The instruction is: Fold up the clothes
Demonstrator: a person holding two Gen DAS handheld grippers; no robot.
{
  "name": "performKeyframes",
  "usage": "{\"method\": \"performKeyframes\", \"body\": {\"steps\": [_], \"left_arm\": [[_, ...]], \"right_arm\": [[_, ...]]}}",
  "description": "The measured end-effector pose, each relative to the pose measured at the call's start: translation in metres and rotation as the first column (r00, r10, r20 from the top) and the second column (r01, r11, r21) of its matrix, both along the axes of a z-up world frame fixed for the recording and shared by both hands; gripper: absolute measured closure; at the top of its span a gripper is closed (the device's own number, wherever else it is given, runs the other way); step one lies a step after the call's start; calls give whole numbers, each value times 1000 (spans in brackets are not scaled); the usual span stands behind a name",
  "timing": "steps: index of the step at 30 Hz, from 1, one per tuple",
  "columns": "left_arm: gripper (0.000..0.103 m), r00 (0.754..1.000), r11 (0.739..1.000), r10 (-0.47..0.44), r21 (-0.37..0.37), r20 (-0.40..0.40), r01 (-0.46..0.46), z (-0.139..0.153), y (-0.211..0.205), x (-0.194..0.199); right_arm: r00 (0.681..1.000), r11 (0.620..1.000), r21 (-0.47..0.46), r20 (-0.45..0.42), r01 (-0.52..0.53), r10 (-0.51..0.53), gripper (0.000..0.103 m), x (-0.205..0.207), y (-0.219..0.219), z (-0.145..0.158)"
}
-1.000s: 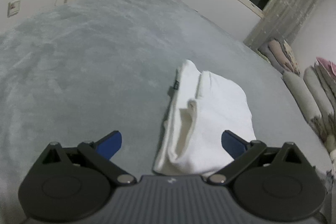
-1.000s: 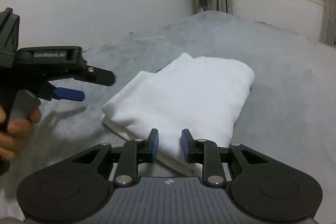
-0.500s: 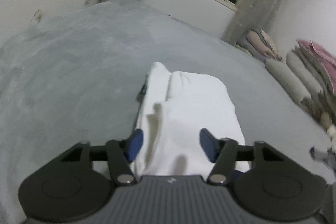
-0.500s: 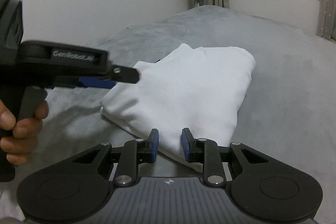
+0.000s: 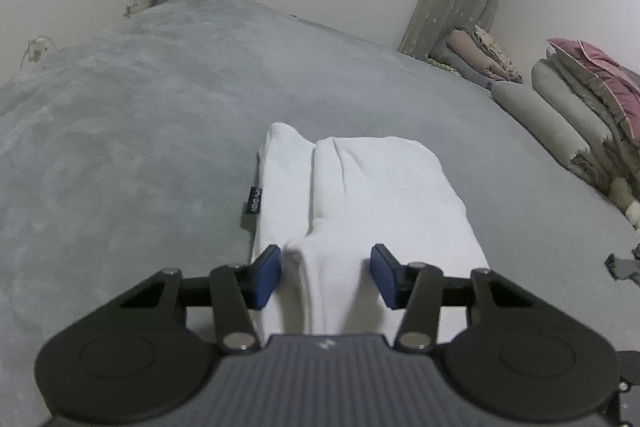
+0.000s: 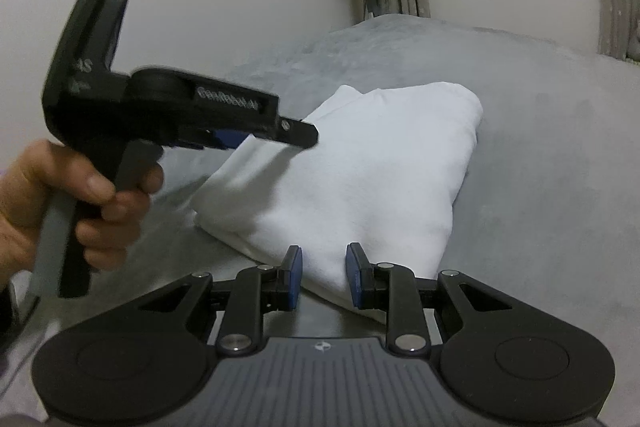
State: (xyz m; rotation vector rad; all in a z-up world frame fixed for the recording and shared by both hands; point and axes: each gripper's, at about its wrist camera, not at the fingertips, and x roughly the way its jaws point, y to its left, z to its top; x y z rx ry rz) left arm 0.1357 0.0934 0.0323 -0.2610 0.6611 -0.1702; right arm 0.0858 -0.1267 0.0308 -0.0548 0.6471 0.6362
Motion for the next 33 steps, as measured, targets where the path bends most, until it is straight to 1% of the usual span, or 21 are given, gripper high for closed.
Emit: {"method": "performKeyframes", "body": {"steps": [1, 2, 3, 6, 11, 16, 18, 21, 25, 27, 30, 31, 32, 33], "left_arm": [[72, 1000, 1000, 2, 9, 6, -2, 1, -1, -1], [78, 1000, 1000, 4, 18, 12, -4, 1, -3, -1], [87, 1000, 1000, 6, 27, 18, -6, 2, -4, -2], [91, 999, 999, 11, 53, 37, -13, 4, -8, -4], [93, 998, 995, 18, 96, 67, -24, 6, -14, -8], [93, 998, 992, 12, 124, 61, -20, 9, -7, -17], [93, 998, 990, 12, 140, 54, -20, 7, -9, -19], [93, 999, 985, 20, 173, 40, -27, 0, -12, -17], [92, 999, 983, 31, 180, 38, -37, -4, -11, -15], [92, 999, 974, 20, 224, 49, -31, -5, -18, -15], [91, 998, 965, 15, 260, 55, -29, -7, -25, -16], [91, 998, 965, 15, 261, 54, -29, -7, -24, -16], [91, 998, 965, 16, 260, 53, -30, -7, -24, -16], [90, 998, 965, 17, 260, 52, -30, -8, -23, -16]], "right_arm": [[1000, 1000, 8, -4, 0, 0, 78, 0, -1, 0], [1000, 1000, 15, -8, 1, 0, 78, 1, -2, 0], [1000, 1000, 21, -10, 1, -1, 78, 1, -3, 0], [1000, 1000, 21, -8, 4, -4, 78, -1, -2, 1], [1000, 1000, 14, -2, -1, 1, 79, -2, -4, 8], [1000, 999, 41, -21, -5, 6, 84, 1, -15, 16], [1000, 999, 54, -27, -5, 6, 84, 2, -19, 19], [1000, 996, 91, -20, 18, -17, 84, 5, -25, 25], [998, 991, 118, -6, 64, -64, 84, 8, -29, 31], [996, 990, 112, -29, 84, -81, 84, 13, -30, 27], [989, 989, 102, -109, 109, -97, 84, 20, -32, 16], [986, 987, 106, -128, 118, -104, 87, 22, -33, 14], [983, 987, 97, -142, 127, -113, 93, 24, -32, 13], [981, 987, 90, -152, 134, -120, 96, 26, -32, 12]]}}
